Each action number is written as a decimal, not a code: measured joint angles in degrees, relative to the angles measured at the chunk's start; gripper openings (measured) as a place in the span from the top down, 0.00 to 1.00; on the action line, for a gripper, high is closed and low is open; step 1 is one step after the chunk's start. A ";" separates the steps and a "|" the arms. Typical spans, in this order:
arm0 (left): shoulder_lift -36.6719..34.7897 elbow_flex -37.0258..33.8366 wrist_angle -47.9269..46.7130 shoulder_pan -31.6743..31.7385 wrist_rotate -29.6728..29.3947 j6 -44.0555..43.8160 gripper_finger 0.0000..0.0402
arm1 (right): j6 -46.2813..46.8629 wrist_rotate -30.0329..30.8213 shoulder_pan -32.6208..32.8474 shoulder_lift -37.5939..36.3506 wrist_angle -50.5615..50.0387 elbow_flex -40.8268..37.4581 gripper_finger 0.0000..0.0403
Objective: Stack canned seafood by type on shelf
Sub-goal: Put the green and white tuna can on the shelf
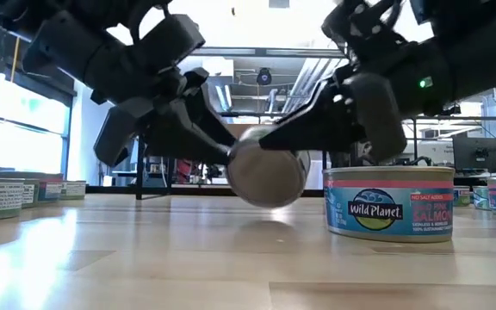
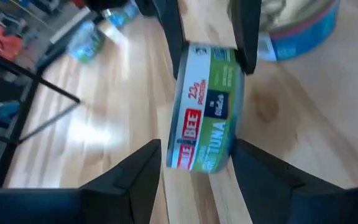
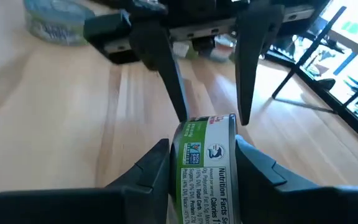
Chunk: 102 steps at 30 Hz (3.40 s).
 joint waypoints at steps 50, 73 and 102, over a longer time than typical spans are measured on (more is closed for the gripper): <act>-4.58 35.90 -48.73 17.77 -23.35 16.29 0.69 | 2.06 29.62 10.45 -13.22 -8.84 -0.19 0.32; -0.02 35.95 -44.20 34.81 -13.53 21.13 0.65 | 6.89 29.03 8.92 -13.14 -13.61 -0.22 0.32; 2.69 35.87 -40.95 34.70 -11.69 24.93 0.52 | 6.97 28.95 8.94 -13.14 -13.63 -0.22 0.32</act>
